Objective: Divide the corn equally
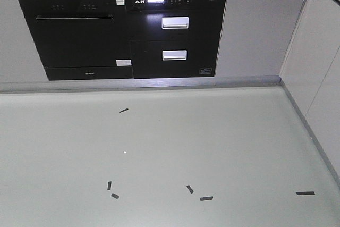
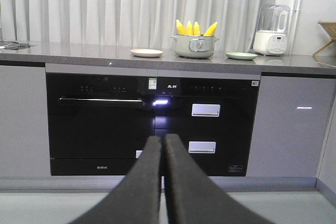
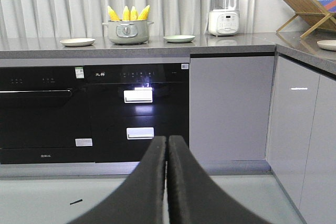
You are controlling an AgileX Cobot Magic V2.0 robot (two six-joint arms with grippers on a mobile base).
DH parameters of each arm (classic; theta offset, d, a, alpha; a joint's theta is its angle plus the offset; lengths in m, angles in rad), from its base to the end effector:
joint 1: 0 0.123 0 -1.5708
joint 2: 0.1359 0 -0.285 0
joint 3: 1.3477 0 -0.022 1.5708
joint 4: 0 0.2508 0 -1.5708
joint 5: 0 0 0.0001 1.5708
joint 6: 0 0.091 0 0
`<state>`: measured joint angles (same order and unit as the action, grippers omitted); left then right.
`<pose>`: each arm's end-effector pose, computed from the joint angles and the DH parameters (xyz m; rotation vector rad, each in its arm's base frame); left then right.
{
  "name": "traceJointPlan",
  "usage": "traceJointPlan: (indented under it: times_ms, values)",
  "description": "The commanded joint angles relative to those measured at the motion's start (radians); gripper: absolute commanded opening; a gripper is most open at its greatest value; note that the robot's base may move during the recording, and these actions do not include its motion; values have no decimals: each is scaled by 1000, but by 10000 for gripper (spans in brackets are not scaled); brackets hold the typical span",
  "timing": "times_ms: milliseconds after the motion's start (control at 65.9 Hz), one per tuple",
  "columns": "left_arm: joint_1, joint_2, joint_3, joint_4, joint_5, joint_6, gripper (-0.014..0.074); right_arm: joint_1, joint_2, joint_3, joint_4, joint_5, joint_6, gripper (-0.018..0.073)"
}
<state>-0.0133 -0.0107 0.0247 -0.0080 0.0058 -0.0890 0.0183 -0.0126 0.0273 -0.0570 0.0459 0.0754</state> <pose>0.0565 -0.0008 0.2049 -0.0629 1.5027 -0.0887 0.0567 0.0008 0.2005 0.0022 1.5442 0.0271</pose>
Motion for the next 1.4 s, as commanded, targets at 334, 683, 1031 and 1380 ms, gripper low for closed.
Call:
traceJointPlan:
  times_ms: [334,683,1031,1380]
  values:
    - [3,-17,-17,-2,-74,-2,-6,-2,-5,8,-8,-72,-8,-6]
    - [3,-17,-17,-2,-74,-2,-6,-2,-5,8,-8,-72,-8,-6]
    - [3,-17,-17,-2,-74,-2,-6,-2,-5,8,-8,-72,-8,-6]
    - [3,-17,-17,-2,-74,-2,-6,-2,-5,8,-8,-72,-8,-6]
